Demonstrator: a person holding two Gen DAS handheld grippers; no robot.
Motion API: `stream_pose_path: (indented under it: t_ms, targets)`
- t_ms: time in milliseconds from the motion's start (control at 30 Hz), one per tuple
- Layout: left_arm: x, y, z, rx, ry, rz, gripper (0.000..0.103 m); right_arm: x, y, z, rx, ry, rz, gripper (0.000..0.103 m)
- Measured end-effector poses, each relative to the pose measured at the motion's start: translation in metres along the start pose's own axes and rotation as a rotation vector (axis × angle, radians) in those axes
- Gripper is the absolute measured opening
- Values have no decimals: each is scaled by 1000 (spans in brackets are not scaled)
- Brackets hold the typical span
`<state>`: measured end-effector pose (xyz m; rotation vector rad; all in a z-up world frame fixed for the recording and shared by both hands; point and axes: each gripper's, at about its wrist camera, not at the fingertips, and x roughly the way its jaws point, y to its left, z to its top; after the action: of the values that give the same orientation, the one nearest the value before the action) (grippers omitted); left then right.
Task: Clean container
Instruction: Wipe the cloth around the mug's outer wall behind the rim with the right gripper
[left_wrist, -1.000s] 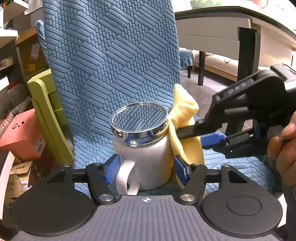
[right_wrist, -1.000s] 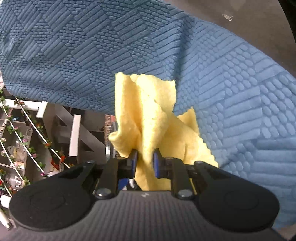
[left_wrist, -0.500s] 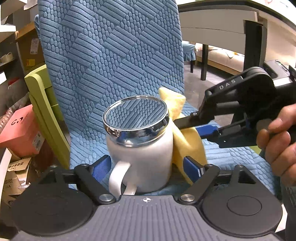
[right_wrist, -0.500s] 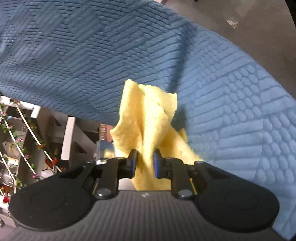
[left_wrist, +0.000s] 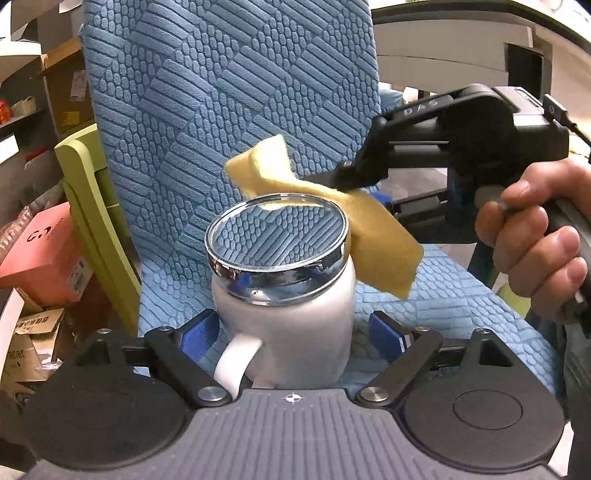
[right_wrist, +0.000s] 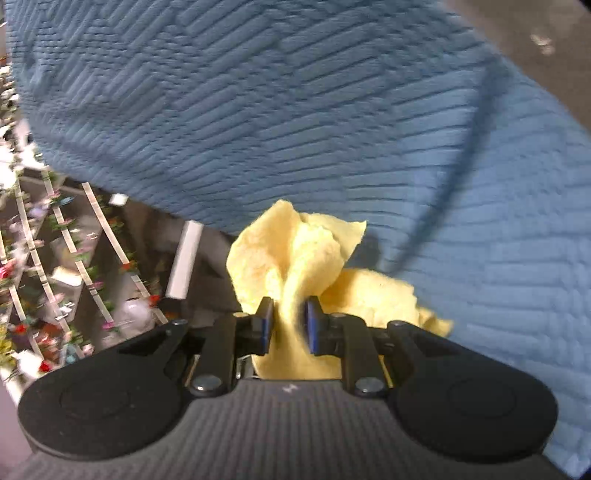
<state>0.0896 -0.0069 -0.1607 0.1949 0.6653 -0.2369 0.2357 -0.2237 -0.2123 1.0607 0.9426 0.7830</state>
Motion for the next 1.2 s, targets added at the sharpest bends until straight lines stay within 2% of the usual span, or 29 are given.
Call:
stream_pose_path:
  t_ms: [167, 333, 467, 567, 700, 900, 1067, 1133, 1200]
  targets:
    - [4, 0, 1, -6, 4, 13, 90, 13, -18, 6, 54, 62, -59, 20]
    - [8, 0, 2, -16, 4, 23, 90, 18, -14, 11, 45, 87, 43, 21]
    - [7, -4, 2, -14, -13, 40, 90, 26, -31, 14, 84, 137, -36, 21]
    - [10, -5, 3, -18, -19, 53, 90, 31, -37, 18, 118, 161, -38, 21]
    - [11, -8, 4, -12, -31, 70, 90, 33, -32, 22, 116, 184, 43, 21]
    - [14, -10, 7, 3, -47, 86, 90, 45, -38, 29, 107, 229, 9, 21]
    - [14, -10, 8, 17, -47, 76, 90, 51, -29, 34, 94, 255, 91, 21]
    - [15, -8, 9, 29, -42, 62, 90, 56, -32, 36, 96, 268, 79, 21]
    - [15, -6, 10, 44, -37, 42, 90, 60, -36, 38, 71, 280, 26, 21]
